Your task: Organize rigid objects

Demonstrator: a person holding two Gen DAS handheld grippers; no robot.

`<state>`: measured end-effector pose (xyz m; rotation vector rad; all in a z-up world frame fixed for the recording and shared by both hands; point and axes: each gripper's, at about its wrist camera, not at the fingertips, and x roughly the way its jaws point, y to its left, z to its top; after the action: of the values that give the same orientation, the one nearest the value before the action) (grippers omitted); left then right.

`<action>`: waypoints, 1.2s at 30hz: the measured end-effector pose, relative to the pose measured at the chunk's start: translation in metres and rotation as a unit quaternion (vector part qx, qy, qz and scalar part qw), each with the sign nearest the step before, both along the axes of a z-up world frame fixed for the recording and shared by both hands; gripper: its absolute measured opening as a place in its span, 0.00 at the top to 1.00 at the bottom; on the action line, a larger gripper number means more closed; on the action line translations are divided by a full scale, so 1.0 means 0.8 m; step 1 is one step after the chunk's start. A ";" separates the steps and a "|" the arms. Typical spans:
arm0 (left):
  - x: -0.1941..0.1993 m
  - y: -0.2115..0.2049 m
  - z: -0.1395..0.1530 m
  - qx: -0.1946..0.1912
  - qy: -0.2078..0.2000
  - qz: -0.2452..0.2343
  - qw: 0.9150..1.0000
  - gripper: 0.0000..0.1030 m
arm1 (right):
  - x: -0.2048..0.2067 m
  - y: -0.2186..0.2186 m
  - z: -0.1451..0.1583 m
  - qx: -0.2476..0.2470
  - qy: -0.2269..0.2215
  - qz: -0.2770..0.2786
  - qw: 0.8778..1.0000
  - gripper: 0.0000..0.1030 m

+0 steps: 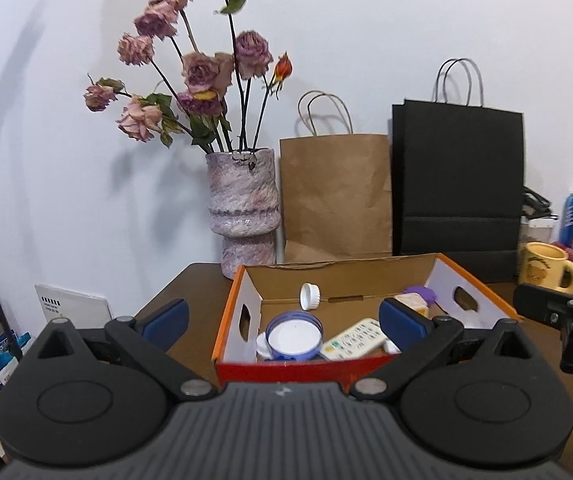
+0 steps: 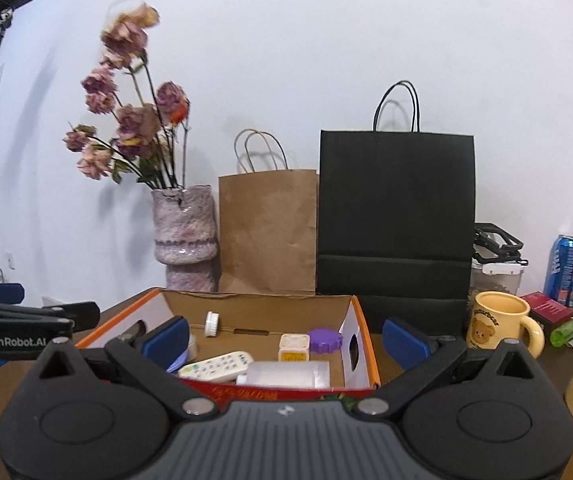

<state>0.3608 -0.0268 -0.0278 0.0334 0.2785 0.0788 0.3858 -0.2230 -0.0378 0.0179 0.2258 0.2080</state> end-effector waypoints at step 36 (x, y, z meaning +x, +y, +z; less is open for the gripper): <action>-0.388 0.014 0.019 0.015 -0.009 -0.044 0.999 0.00 | -0.404 -0.006 0.028 0.010 0.016 -0.015 1.000 0.00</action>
<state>0.0507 -0.0158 -0.0123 0.0743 0.2570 -0.0044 0.0628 -0.2281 -0.0150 0.0447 0.2558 0.1808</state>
